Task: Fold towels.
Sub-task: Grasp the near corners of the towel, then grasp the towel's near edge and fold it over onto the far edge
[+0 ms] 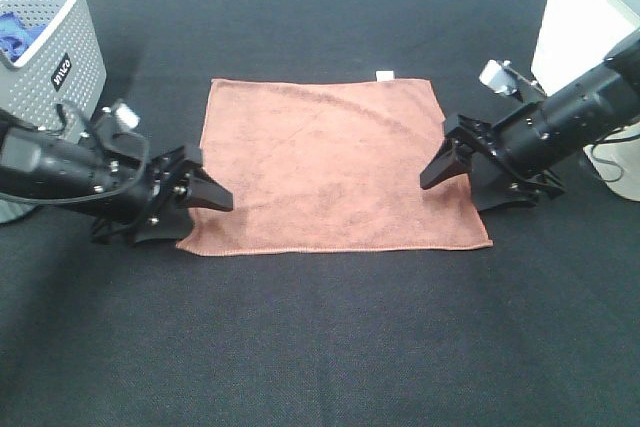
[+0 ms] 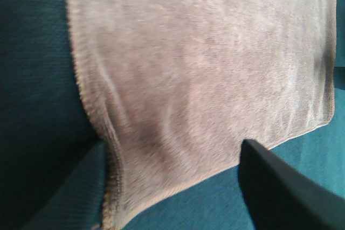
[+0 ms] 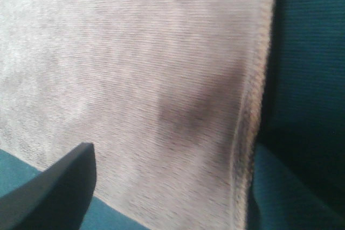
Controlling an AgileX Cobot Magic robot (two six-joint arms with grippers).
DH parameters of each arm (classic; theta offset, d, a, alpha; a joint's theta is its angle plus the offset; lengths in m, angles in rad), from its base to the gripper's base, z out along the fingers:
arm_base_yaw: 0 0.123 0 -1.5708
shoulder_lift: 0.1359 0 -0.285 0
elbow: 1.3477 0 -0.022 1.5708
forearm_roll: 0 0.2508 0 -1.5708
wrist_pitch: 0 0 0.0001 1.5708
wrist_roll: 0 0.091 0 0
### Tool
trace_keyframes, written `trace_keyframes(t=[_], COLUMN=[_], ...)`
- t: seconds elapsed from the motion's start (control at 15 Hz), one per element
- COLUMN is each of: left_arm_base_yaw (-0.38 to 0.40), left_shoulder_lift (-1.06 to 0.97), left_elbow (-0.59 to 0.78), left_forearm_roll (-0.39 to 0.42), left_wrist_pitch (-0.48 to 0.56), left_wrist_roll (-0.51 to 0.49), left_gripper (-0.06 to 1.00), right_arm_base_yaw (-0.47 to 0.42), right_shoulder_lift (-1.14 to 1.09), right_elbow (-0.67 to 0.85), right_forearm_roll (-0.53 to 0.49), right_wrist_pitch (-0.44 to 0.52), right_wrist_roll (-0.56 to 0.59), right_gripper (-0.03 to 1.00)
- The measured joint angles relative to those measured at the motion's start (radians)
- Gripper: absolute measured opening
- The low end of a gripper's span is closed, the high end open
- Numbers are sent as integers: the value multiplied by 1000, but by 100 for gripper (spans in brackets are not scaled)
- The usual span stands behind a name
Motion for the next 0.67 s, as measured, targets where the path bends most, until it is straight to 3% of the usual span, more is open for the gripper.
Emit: trace_keyframes(t=[0.13, 0.27, 0.33, 0.4, 0.53, 0.67], left_arm_base_yaw=[-20, -20, -20, -20, -20, -17], left_shoulder_lift=[31, 43, 47, 48, 48, 48], left_elbow=[-35, -42, -42, -42, -42, -42], left_forearm_roll=[0, 0, 3, 7, 7, 8], left_wrist_pitch=[0, -1, -2, -2, 2, 17], left_wrist_roll=[-29, -54, -54, -54, -54, -54], left_gripper=[53, 33, 16, 7, 0, 0], right_arm_base_yaw=[9, 10, 10, 10, 10, 10], right_shoulder_lift=[8, 13, 20, 22, 27, 27], right_elbow=[0, 1, 3, 4, 6, 6], right_forearm_roll=[22, 21, 20, 19, 19, 19], right_wrist_pitch=[-13, -38, -62, -73, -84, -85], right_wrist_roll=[0, 1, 3, 3, 11, 12], right_gripper=[64, 51, 34, 22, 6, 0])
